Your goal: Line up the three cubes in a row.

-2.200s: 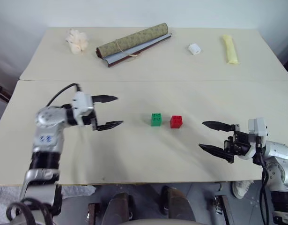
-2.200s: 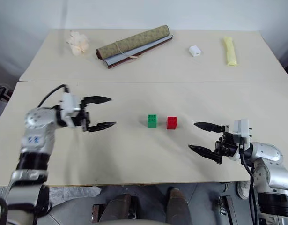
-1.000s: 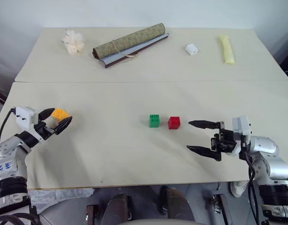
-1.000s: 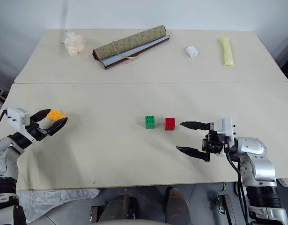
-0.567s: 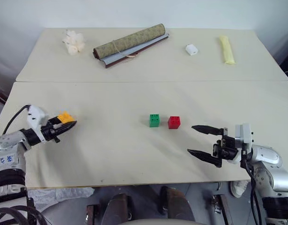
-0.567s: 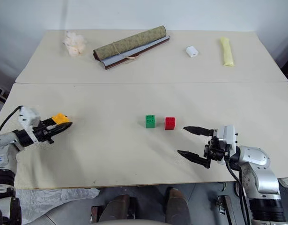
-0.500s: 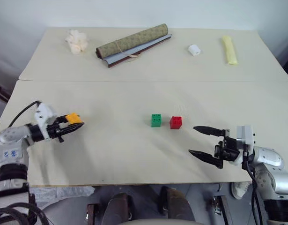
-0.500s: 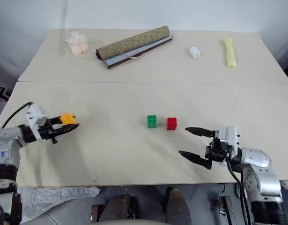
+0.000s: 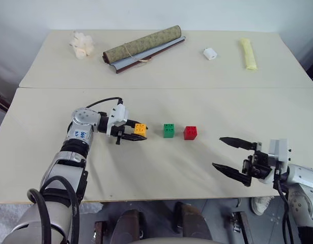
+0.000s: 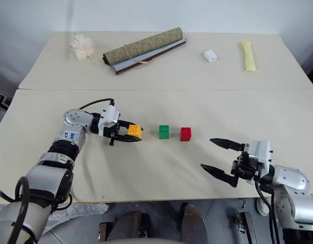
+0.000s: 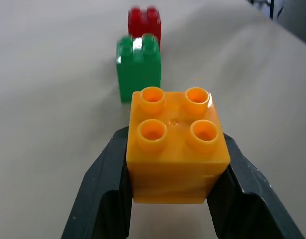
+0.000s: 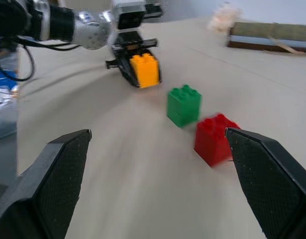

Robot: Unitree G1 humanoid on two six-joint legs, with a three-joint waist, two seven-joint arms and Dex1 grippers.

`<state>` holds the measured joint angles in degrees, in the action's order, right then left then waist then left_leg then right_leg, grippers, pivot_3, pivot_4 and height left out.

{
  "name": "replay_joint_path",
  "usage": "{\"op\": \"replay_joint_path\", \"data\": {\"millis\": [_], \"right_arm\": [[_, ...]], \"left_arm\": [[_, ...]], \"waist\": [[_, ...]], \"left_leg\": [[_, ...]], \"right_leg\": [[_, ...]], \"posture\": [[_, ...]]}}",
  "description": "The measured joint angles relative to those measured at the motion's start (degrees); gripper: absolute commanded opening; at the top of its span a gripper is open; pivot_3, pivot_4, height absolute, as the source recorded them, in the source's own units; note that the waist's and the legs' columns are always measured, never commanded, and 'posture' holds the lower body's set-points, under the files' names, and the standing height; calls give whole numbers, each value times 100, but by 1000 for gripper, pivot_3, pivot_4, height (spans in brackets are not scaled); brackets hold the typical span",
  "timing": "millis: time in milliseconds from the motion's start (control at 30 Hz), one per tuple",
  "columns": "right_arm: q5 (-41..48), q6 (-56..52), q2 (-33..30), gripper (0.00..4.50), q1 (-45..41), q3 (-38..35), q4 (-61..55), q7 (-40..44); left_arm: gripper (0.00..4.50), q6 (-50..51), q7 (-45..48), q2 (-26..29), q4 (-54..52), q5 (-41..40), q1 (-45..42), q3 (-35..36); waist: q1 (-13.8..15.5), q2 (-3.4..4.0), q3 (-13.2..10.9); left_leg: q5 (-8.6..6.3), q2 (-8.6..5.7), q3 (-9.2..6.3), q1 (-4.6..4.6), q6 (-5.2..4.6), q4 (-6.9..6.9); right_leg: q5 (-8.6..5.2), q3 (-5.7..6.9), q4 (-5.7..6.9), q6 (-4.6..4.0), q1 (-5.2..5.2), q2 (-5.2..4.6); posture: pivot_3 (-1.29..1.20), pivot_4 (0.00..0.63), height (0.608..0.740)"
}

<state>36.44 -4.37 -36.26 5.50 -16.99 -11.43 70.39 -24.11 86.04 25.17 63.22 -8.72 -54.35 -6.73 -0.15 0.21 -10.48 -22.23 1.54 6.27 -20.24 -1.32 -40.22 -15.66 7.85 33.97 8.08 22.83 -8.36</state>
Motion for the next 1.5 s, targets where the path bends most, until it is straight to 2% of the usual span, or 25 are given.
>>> {"op": "replay_joint_path", "data": {"millis": [300,367,400,600,633,833,933,1067,1200,1300,1500], "right_arm": [[22,4,3,4500,350,-85,-342,-221],[22,7,5,4500,353,-85,-346,-239],[22,8,5,4500,349,-84,-346,-241],[22,7,4,4500,123,-37,-293,-170],[21,6,4,4500,74,-10,-247,-133],[22,-7,-64,4500,-233,103,79,161],[68,-32,-262,4500,-455,105,352,504],[191,-124,-392,4500,-810,69,836,852],[309,-219,-534,4500,-1661,111,1677,1361],[269,-154,-557,4500,-1975,142,2112,1592],[61,177,-584,4500,-2866,547,3200,1783]], "left_arm": [[1535,-350,-12,-102,735,430,-289,23],[2262,-336,-14,-99,751,496,-334,23],[2446,-343,-45,-97,758,531,-341,30],[4354,-365,-398,-96,818,612,-335,211],[4457,-387,-408,-82,818,618,-319,241],[4457,-405,-102,168,532,366,89,635],[4457,8,1,579,-633,-209,871,958],[4457,1314,-21,1229,-2676,-1042,2280,1392],[4457,2266,-509,1745,-4035,-1674,3561,2226],[4457,2446,-730,1897,-4312,-1826,3816,2594],[4457,1692,-950,2006,-3721,-1687,4016,2915]], "waist": [[28,-4,-2],[26,-4,-2],[24,-4,-2],[24,-5,-2],[22,-5,-2],[4,-4,-2],[-56,-4,-2],[-101,-4,-3],[-119,-3,-4],[2,-1,-4],[-3,3,-6]], "left_leg": [[-1,-1,-4,-3,-2,-6],[-1,-1,-4,-3,-2,-6],[-1,-1,-4,-3,-2,-6],[-1,-1,-7,-3,-2,-6],[-1,-1,-6,-3,-3,-7],[-1,0,-5,-2,-3,-7],[-1,7,-7,0,-2,-8],[-1,10,-26,1,-2,-10],[-1,13,-63,2,-2,-24],[-1,11,-65,2,-2,-36],[-5,9,-47,0,1,-44]], "right_leg": [[1,0,1,1,-1,-2],[1,0,2,2,-1,-2],[1,0,2,2,-1,-2],[1,1,2,2,-1,-2],[1,1,2,1,-1,-2],[1,0,3,1,0,-2],[0,-1,5,0,0,-2],[-1,-2,8,-1,0,-3],[-1,-5,19,-2,-1,-8],[-2,-3,28,-3,-4,-13],[-4,1,36,-8,-3,-14]], "posture": [[0,150,740],[0,150,740],[0,150,740],[0,150,740],[0,150,740],[0,150,740],[0,150,740],[0,150,740],[0,150,740],[0,150,740],[0,150,740]]}}
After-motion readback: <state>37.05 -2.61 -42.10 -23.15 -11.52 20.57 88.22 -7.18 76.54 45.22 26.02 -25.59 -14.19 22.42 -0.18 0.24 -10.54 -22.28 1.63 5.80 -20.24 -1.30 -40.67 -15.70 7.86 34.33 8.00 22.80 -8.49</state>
